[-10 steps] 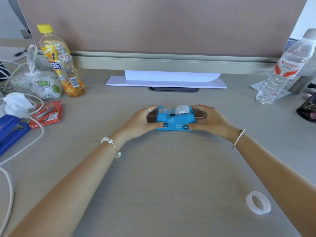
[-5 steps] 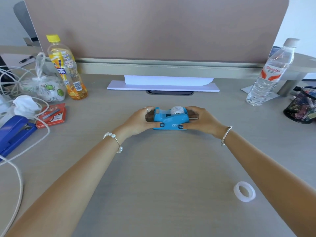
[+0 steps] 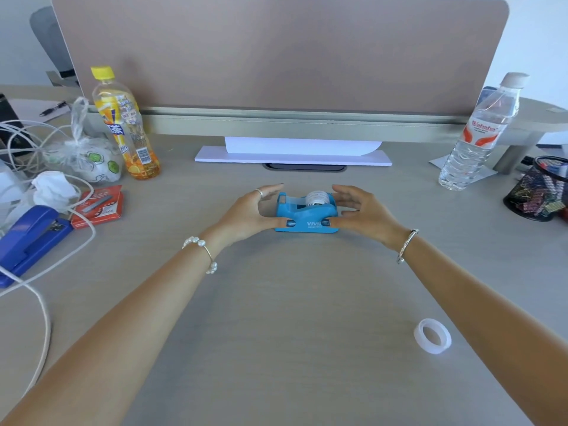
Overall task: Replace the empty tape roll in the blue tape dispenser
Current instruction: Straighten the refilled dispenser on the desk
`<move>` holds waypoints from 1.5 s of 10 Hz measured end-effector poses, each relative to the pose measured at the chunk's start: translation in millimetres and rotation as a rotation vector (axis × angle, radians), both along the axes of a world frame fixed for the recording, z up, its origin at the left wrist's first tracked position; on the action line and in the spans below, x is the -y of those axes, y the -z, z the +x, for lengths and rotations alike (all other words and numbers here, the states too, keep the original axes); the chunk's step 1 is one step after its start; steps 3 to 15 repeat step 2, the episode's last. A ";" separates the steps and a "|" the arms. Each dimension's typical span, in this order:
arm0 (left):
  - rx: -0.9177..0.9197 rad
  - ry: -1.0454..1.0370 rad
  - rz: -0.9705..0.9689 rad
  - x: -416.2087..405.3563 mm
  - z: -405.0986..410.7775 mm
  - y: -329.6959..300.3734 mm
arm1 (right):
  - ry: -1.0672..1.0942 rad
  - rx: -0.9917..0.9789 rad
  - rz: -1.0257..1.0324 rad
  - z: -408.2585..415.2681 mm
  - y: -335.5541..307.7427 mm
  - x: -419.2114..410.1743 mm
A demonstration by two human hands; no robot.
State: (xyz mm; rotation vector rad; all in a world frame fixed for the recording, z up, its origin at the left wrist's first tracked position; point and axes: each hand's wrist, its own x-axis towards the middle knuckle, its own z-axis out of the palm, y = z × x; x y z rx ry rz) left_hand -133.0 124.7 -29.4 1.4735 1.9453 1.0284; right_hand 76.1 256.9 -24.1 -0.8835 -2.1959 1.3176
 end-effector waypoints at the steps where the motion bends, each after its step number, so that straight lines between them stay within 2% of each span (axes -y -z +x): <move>1: -0.011 0.020 0.007 0.4 0.8 -3.5 | -0.027 0.018 0.015 2.6 -2.0 1.2; 15: -0.010 0.020 0.023 3.1 6.6 -11.0 | -0.025 0.022 0.041 4.2 -9.4 9.4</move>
